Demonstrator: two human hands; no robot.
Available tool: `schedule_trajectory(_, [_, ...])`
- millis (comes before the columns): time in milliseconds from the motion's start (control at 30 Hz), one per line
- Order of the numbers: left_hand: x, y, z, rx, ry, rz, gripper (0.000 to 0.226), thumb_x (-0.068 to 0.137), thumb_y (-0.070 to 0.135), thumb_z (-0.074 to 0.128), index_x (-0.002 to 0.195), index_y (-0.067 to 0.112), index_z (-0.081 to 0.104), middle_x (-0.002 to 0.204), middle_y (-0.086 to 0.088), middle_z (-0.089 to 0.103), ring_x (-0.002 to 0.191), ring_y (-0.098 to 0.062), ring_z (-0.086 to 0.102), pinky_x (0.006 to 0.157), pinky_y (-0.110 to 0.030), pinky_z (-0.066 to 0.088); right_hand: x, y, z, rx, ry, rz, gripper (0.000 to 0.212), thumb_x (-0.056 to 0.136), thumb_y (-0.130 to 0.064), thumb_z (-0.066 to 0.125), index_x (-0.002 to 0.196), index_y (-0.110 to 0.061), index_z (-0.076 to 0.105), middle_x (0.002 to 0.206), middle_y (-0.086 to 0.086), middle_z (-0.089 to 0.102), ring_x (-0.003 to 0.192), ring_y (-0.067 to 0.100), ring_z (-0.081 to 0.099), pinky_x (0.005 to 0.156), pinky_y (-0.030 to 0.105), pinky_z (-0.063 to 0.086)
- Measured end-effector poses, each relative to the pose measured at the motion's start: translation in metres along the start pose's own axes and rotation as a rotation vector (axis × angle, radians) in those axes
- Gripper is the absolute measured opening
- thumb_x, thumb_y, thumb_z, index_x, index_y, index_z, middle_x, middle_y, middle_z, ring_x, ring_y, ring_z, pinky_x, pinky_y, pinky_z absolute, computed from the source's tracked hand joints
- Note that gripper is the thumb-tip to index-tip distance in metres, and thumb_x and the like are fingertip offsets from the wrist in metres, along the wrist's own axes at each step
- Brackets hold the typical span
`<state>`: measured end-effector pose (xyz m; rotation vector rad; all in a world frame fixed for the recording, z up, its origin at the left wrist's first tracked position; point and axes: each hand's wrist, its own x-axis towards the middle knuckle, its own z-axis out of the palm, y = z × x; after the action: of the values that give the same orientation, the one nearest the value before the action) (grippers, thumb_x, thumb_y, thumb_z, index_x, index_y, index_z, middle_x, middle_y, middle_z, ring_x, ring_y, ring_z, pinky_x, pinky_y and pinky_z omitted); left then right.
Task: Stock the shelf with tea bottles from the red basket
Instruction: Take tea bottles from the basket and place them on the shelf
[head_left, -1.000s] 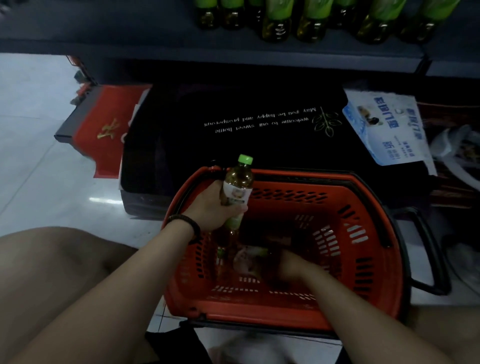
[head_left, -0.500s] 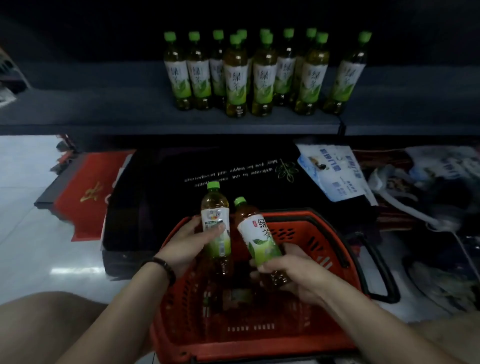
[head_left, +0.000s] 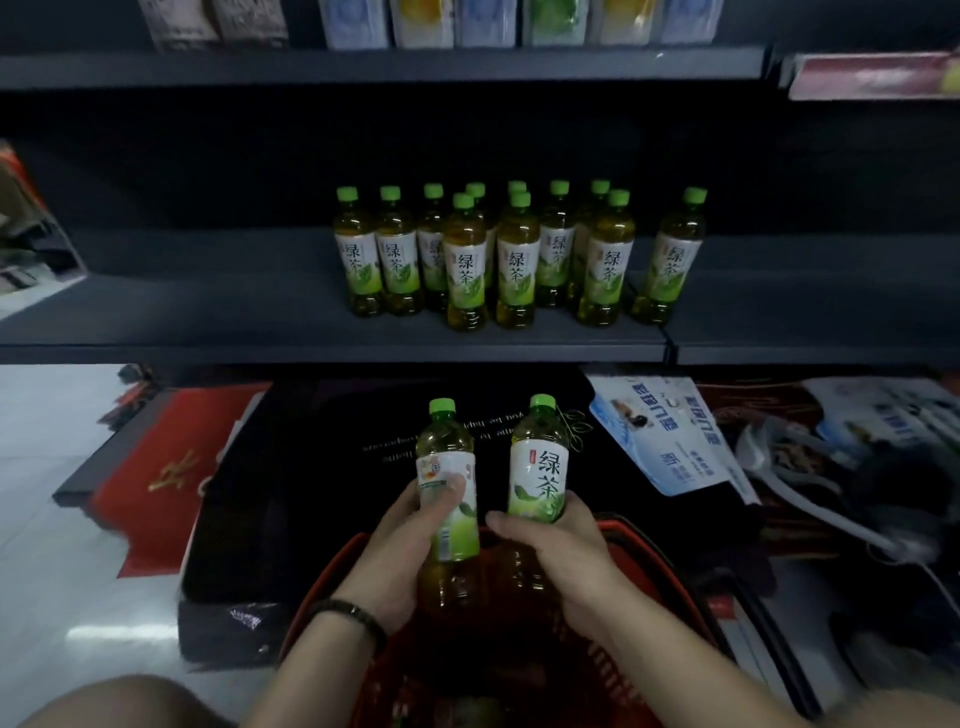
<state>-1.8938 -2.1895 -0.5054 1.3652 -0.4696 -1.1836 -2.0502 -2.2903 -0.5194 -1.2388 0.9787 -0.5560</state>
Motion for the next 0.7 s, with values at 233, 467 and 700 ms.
schedule_trajectory(233, [0.007,0.001,0.000,0.107,0.046,0.023,0.077,0.061,0.046,0.095,0.129,0.026,0.065,0.111,-0.004,0.083,0.100,-0.027,0.081,0.093,-0.052,0.064,0.000,-0.007,0.003,-0.033,-0.037,-0.046,0.041,0.091,-0.047,0.074,0.126,-0.028,0.065,0.111,-0.003,0.079,0.102,0.011,0.076,0.091,0.034,0.061])
schedule_trajectory(467, [0.005,0.017,-0.007,-0.010,0.061,0.057,0.068,0.066,0.030,0.090,0.129,0.014,0.071,0.114,-0.014,0.082,0.106,-0.036,0.080,0.101,-0.058,0.059,-0.002,-0.015,0.002,-0.043,-0.108,-0.107,0.043,0.090,-0.023,0.079,0.128,-0.028,0.059,0.113,-0.003,0.079,0.099,0.005,0.076,0.076,0.019,0.059])
schedule_trajectory(700, [0.006,0.046,-0.014,-0.041,0.004,0.066,0.058,0.083,0.021,0.082,0.139,0.013,0.065,0.122,-0.014,0.080,0.112,-0.034,0.078,0.100,-0.055,0.059,0.000,-0.031,0.001,-0.022,-0.139,-0.139,0.049,0.086,-0.021,0.084,0.129,-0.025,0.061,0.117,-0.004,0.079,0.109,0.013,0.075,0.099,0.036,0.057])
